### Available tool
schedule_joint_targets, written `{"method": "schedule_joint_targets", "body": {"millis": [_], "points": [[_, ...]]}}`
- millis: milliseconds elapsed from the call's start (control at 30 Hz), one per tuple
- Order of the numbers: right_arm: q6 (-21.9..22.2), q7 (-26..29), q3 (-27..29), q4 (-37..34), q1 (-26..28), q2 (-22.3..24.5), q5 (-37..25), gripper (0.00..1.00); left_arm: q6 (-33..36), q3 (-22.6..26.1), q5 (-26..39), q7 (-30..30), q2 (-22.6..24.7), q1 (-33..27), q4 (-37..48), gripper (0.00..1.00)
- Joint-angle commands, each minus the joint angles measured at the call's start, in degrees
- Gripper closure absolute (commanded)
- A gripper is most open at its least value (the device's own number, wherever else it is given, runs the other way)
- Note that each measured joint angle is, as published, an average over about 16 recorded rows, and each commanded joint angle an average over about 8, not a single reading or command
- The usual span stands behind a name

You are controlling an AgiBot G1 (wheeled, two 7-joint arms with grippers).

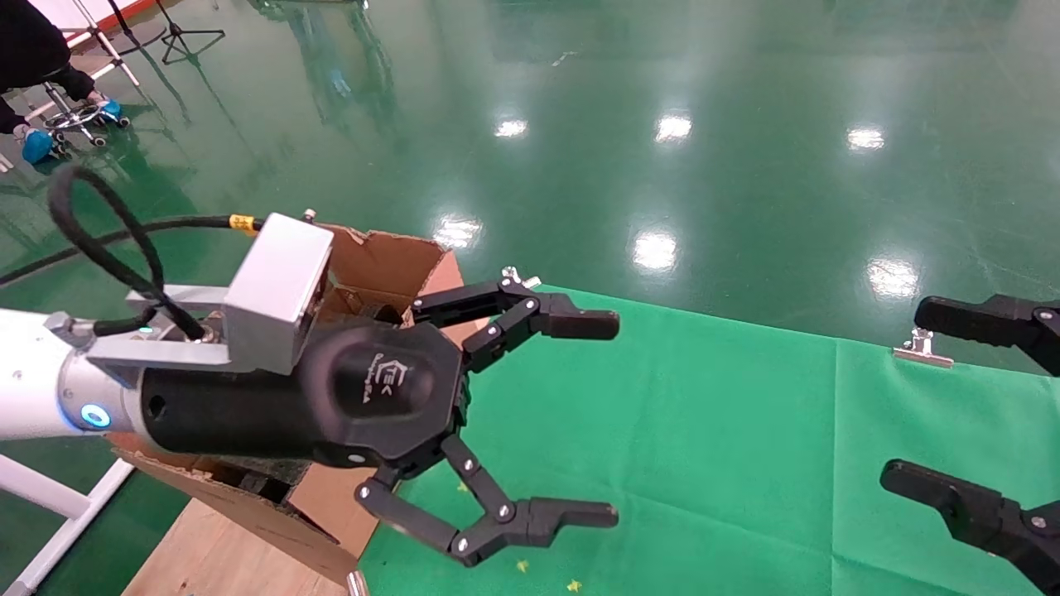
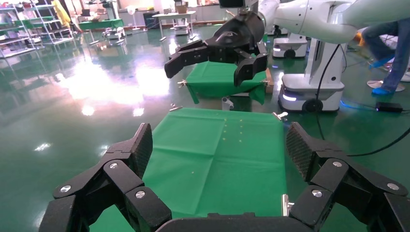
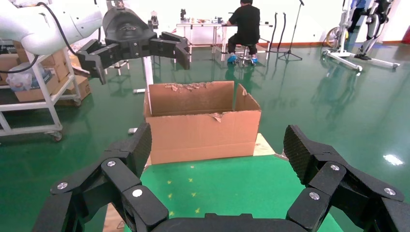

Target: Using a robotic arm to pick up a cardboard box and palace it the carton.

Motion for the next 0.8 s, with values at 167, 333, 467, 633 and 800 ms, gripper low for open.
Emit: {"method": "schedule_joint_targets", "body": {"millis": [167, 333, 467, 633, 800], "points": [[0.0, 0.0, 0.0, 0.0, 0.0, 0.0, 0.0, 0.00, 0.0, 0.0, 0.1, 0.0, 0.0, -0.1, 0.2, 0.00], [0.0, 0.0, 0.0, 0.0, 0.0, 0.0, 0.0, 0.00, -0.1, 0.2, 0.4, 0.0, 0.0, -0.4, 0.5, 0.00], [0.0, 0.0, 0.0, 0.0, 0.0, 0.0, 0.0, 0.00, -0.1, 0.4, 0.7, -0.1, 0.0, -0.6, 0.7, 0.00], [0.0, 0.0, 0.0, 0.0, 0.0, 0.0, 0.0, 0.00, -0.2, 0.5, 0.9, -0.1, 0.0, -0.7, 0.9, 0.00], [0.0, 0.0, 0.0, 0.0, 0.0, 0.0, 0.0, 0.00, -0.2, 0.5, 1.0, -0.1, 0.0, -0.9, 1.0, 0.00]]}}
